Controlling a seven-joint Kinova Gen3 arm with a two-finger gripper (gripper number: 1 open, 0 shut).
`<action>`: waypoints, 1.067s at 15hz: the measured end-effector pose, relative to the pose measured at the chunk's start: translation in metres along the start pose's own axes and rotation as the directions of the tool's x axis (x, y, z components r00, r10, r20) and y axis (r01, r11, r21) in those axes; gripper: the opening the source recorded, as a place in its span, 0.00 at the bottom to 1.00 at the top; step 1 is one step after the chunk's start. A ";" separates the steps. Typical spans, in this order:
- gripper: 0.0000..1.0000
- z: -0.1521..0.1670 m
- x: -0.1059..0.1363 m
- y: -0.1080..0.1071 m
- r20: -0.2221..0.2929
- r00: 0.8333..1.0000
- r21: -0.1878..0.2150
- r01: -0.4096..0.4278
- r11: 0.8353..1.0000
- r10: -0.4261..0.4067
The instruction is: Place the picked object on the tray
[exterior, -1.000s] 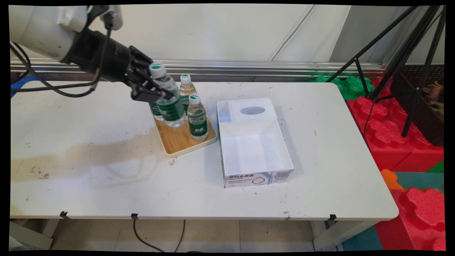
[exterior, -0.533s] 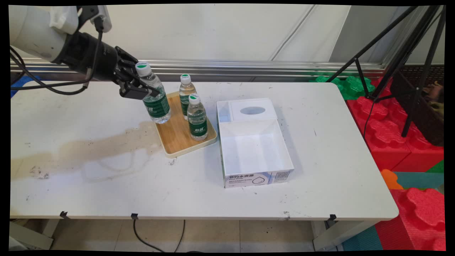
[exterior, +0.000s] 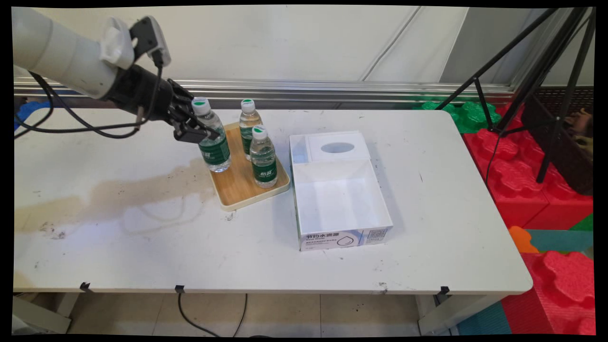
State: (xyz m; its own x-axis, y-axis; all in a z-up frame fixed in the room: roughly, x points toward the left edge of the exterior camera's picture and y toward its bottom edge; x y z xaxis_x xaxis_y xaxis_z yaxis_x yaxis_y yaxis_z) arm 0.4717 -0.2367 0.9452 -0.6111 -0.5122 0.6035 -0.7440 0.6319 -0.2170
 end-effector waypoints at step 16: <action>0.00 0.075 -0.034 -0.010 0.009 0.998 -0.060 -0.054 0.997 0.055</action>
State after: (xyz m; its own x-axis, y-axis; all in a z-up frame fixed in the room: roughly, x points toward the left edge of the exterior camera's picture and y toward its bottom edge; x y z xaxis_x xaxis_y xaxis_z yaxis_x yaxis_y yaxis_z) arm 0.4796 -0.2691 0.8697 -0.6533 -0.4819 0.5840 -0.6922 0.6926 -0.2029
